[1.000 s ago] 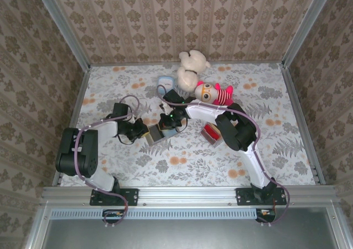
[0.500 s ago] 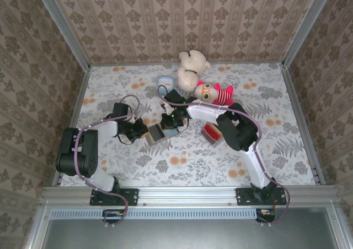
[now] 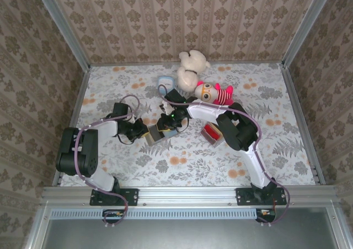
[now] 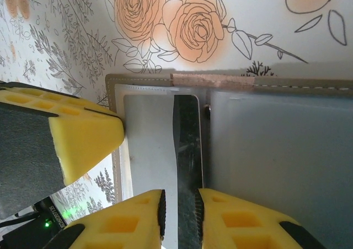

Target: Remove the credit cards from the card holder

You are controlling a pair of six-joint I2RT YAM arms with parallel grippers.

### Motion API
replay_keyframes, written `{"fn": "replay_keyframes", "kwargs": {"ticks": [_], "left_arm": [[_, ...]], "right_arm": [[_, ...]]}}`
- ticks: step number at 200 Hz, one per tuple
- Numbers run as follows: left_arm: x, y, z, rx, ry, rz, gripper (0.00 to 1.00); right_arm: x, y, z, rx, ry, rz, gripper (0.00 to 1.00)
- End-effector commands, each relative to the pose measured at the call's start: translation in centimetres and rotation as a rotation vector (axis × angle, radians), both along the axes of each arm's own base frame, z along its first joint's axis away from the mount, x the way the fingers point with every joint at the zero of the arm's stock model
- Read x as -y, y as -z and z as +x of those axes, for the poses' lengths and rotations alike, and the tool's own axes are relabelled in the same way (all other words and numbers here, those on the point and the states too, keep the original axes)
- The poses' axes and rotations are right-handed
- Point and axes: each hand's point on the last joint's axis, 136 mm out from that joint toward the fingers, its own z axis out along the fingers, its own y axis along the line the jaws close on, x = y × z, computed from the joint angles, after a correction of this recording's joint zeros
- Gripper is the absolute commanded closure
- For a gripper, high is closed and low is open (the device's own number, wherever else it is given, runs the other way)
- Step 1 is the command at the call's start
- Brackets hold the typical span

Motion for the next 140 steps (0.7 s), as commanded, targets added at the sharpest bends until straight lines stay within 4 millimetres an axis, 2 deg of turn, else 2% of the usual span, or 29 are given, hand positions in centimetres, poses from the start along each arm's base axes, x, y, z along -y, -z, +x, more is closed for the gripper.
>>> {"fn": "replay_keyframes", "kwargs": {"ticks": [1, 30, 140], "left_arm": [[-1.3, 2.6, -2.0, -0.096, 0.006, 0.089, 0.97], [-1.3, 2.6, -2.0, -0.094, 0.006, 0.089, 0.97], [-1.4, 3.7, -2.6, -0.120, -0.002, 0.096, 0.98]], "right_arm": [[0.2, 0.5, 0.3, -0.020, 0.004, -0.017, 0.75], [0.8, 0.9, 0.6, 0.000, 0.020, -0.060, 0.75], [-1.0, 1.6, -0.2, -0.063, -0.026, 0.012, 0.76]]}}
